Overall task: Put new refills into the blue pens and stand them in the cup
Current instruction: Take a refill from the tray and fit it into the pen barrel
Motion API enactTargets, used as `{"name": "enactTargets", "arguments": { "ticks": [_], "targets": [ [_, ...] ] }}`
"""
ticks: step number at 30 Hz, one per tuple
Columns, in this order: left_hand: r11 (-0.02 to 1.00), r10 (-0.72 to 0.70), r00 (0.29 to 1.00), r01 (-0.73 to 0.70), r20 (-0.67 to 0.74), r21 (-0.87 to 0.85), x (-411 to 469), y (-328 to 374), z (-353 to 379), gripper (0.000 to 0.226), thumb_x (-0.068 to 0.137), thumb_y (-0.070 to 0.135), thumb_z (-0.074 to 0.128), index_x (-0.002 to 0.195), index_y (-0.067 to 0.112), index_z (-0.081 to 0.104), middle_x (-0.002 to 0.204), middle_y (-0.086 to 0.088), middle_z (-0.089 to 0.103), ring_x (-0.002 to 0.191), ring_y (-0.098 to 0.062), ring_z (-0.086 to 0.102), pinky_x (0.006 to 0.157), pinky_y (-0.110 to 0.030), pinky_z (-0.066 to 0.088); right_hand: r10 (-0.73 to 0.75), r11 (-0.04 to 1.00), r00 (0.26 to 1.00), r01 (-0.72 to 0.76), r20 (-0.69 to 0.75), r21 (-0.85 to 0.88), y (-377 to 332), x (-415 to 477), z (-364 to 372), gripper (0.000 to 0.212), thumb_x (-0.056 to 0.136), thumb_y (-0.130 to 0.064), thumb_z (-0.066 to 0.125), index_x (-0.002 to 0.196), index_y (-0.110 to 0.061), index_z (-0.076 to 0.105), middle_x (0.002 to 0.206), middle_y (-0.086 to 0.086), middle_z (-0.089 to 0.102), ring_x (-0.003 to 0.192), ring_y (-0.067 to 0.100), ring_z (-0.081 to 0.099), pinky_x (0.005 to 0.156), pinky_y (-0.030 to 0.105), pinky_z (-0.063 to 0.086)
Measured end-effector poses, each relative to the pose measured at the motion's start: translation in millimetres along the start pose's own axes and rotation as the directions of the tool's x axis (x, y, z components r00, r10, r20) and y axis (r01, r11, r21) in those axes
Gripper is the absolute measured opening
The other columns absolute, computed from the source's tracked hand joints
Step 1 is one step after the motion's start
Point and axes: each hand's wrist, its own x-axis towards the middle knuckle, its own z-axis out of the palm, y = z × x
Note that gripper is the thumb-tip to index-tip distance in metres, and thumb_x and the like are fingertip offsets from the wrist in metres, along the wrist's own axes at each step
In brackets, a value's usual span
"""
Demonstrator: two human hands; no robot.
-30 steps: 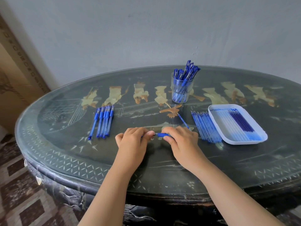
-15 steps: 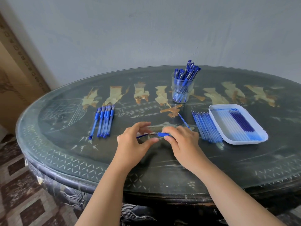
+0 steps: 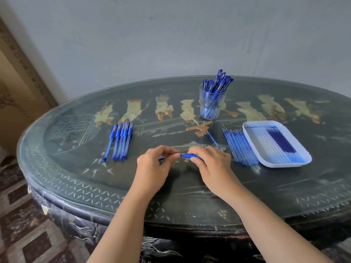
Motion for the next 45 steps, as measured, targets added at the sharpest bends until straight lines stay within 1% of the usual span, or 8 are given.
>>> {"name": "enactTargets", "arguments": {
  "ticks": [3, 9, 12, 14, 16, 23, 33, 45],
  "targets": [
    [0.999, -0.043, 0.999, 0.043, -0.001, 0.028, 0, -1, -3, 0.012, 0.092, 0.039, 0.061, 0.080, 0.037, 0.063, 0.079, 0.021, 0.066, 0.086, -0.002, 0.058, 0.082, -0.026, 0.043, 0.009, 1.000, 1.000, -0.009, 0.004, -0.004, 1, 0, 0, 0.018, 0.100, -0.026, 0.050, 0.115, -0.031, 0.058, 0.096, -0.007, 0.061, 0.092, 0.022, 0.053, 0.076, 0.037, 0.029],
    [0.997, -0.071, 0.996, 0.069, -0.059, -0.031, -1, -2, -22, 0.006, 0.084, 0.018, 0.075, 0.086, 0.024, 0.073, 0.076, 0.014, 0.068, 0.081, 0.011, 0.058, 0.070, 0.002, 0.037, 0.027, 0.999, 1.000, -0.027, -0.004, 0.023, 0, 0, -2, 0.020, 0.100, -0.025, 0.050, 0.116, -0.031, 0.061, 0.098, -0.006, 0.061, 0.095, 0.022, 0.053, 0.078, 0.037, 0.028],
    [0.992, -0.006, 1.000, 0.008, -0.024, 0.122, -1, -9, -25, 0.021, 0.079, 0.011, 0.076, 0.080, 0.032, 0.074, 0.075, 0.017, 0.068, 0.081, 0.006, 0.062, 0.081, -0.008, 0.045, 0.023, 0.999, 0.999, -0.023, -0.025, 0.031, 1, -1, -1, 0.019, 0.100, -0.025, 0.050, 0.115, -0.032, 0.060, 0.096, -0.006, 0.061, 0.092, 0.022, 0.054, 0.077, 0.036, 0.028],
    [0.982, 0.017, 1.000, -0.017, 0.006, 0.190, -3, -12, -24, 0.031, 0.076, 0.010, 0.076, 0.074, 0.040, 0.070, 0.074, 0.021, 0.066, 0.078, 0.002, 0.063, 0.090, -0.037, 0.051, 0.026, 0.999, 0.999, -0.024, -0.040, 0.041, 1, -1, 0, 0.020, 0.098, -0.027, 0.047, 0.113, -0.033, 0.059, 0.094, -0.006, 0.061, 0.089, 0.022, 0.054, 0.076, 0.036, 0.028],
    [0.977, 0.018, 1.000, -0.022, 0.023, 0.214, -5, -10, -21, 0.037, 0.075, 0.010, 0.076, 0.072, 0.046, 0.067, 0.074, 0.023, 0.064, 0.080, 0.000, 0.063, 0.088, -0.047, 0.050, 0.032, 0.998, 0.998, -0.029, -0.049, 0.048, 0, -1, 0, 0.022, 0.096, -0.030, 0.044, 0.112, -0.034, 0.059, 0.093, -0.007, 0.061, 0.088, 0.022, 0.055, 0.075, 0.036, 0.028],
    [0.966, 0.017, 0.999, -0.024, 0.029, 0.259, -3, -9, -14, 0.028, 0.082, 0.020, 0.071, 0.087, 0.045, 0.062, 0.081, 0.022, 0.063, 0.092, -0.002, 0.058, 0.092, -0.037, 0.037, 0.019, 0.999, 0.999, -0.017, -0.044, 0.048, 0, -2, -2, 0.020, 0.098, -0.028, 0.047, 0.113, -0.032, 0.059, 0.096, -0.005, 0.062, 0.092, 0.022, 0.055, 0.078, 0.036, 0.027],
    [0.991, -0.068, 0.998, 0.066, 0.014, 0.117, -3, -8, -15, 0.029, 0.081, 0.021, 0.072, 0.085, 0.045, 0.057, 0.079, 0.022, 0.066, 0.089, -0.002, 0.061, 0.096, -0.046, 0.045, 0.027, 0.997, 0.995, -0.020, -0.099, 0.068, -2, -1, -4, 0.019, 0.096, -0.019, 0.059, 0.112, -0.029, 0.062, 0.089, -0.012, 0.057, 0.083, 0.016, 0.053, 0.075, 0.037, 0.033],
    [0.988, 0.151, 0.983, -0.147, -0.106, 0.043, -6, 4, 0, 0.013, 0.084, 0.027, 0.066, 0.086, 0.040, 0.064, 0.090, 0.025, 0.065, 0.088, 0.000, 0.061, 0.088, -0.048, 0.049, 0.092, 0.986, 0.963, -0.053, -0.253, 0.158, -6, 18, -23, 0.013, 0.092, -0.022, 0.065, 0.103, -0.028, 0.064, 0.080, -0.014, 0.064, 0.072, 0.012, 0.060, 0.068, 0.047, 0.052]
  ]
}}
